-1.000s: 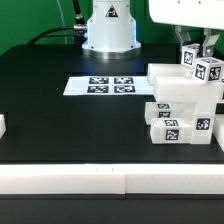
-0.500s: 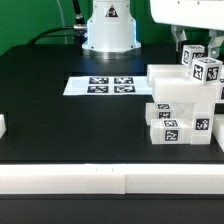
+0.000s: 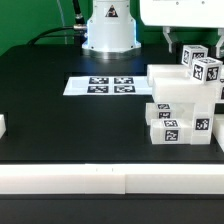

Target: Assemble chair

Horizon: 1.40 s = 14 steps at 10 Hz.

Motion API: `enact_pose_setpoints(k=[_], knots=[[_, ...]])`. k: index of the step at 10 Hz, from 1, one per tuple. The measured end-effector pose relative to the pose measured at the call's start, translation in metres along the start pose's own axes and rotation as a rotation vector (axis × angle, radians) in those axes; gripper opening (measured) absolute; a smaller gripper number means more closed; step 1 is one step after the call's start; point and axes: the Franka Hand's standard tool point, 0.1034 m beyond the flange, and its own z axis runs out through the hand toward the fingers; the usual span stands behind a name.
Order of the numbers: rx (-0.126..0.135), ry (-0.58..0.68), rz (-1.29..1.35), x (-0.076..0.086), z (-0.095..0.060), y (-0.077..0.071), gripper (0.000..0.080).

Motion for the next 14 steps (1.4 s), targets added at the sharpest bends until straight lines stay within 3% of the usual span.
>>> enact_pose_setpoints(k=[2,4,10,12,13,14], knots=[[-0.007,0.005,-0.154,0.0002,0.0002,0.0003,0.0649],[-0.037,0.019,-0.381,0.0006,0.0016,0.0013,0.0649],[-0.048,0.013,-0.803,0.0013,0.0025,0.0021,0.0624],[-0.048,0.012,-0.817,0.0014,0.0028,0.0024,0.0354],[-0.048,0.012,-0.817,0.0014,0.0028,0.0024,0.0354],[-0.047,0.012,-0.813,0.0014,0.0028,0.0023,0.0285]])
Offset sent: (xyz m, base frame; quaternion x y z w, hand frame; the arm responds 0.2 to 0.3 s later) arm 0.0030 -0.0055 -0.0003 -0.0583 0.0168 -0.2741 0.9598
